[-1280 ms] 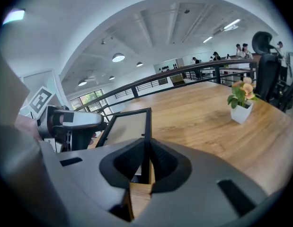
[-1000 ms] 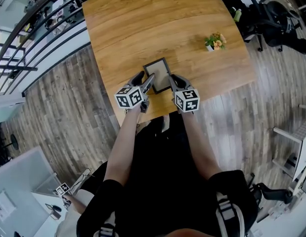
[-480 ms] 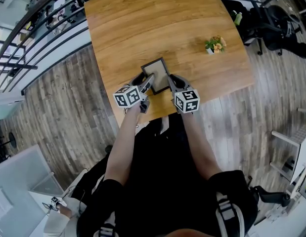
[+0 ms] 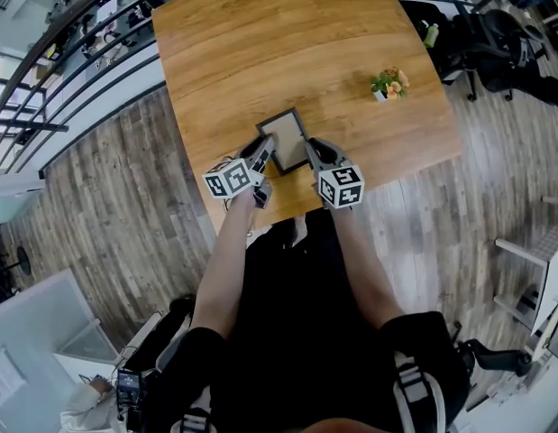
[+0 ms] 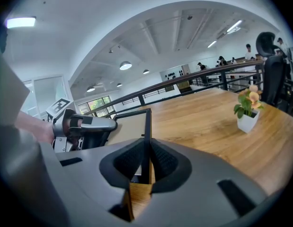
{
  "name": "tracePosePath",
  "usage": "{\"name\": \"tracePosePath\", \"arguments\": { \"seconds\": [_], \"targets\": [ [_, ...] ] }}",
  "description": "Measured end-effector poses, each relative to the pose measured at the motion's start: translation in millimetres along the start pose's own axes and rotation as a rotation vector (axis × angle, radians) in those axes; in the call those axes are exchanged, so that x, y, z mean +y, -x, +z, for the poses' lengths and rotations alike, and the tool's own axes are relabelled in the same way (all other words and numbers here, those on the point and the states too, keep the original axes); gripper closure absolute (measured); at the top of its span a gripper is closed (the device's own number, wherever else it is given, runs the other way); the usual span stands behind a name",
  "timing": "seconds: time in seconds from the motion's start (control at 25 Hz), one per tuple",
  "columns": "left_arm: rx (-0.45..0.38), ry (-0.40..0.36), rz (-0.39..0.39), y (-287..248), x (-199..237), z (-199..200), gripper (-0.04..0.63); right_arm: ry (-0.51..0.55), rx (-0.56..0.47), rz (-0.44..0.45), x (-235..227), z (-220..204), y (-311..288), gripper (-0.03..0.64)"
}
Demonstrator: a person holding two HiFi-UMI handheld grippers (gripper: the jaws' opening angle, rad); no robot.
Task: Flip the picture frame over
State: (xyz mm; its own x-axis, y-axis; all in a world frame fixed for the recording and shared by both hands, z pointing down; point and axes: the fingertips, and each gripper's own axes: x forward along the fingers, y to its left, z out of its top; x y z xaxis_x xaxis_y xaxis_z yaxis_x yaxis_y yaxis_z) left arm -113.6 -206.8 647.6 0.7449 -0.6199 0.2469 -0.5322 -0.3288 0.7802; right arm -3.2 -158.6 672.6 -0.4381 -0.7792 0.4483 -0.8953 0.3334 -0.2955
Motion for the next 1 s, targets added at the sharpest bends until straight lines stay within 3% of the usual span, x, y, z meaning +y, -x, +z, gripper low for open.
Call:
{"name": "tracePosePath", "arguments": {
  "seconds": [0.16,0.32,0.6,1.0],
  "targets": [
    [-0.003,0.036,-0.03,-3,-7,0,0.483,-0.002,-0.003,-0.006,-3,-1,4,0.565],
    [-0.017,0.001,-0.057,-3,-15,2,0.495,-0.011,-0.006,0.003,-4,-3,5,0.565],
    [-0.033,0.039,-0.102,-3,-21,9,0.503,-0.026,-0.012,0.021,-3,-1,5,0.563],
    [-0.061,0.076,-0.145,-7,-26,14,0.508,-0.093,-0.017,0.099,-4,-4,3,0.555]
  ]
}}
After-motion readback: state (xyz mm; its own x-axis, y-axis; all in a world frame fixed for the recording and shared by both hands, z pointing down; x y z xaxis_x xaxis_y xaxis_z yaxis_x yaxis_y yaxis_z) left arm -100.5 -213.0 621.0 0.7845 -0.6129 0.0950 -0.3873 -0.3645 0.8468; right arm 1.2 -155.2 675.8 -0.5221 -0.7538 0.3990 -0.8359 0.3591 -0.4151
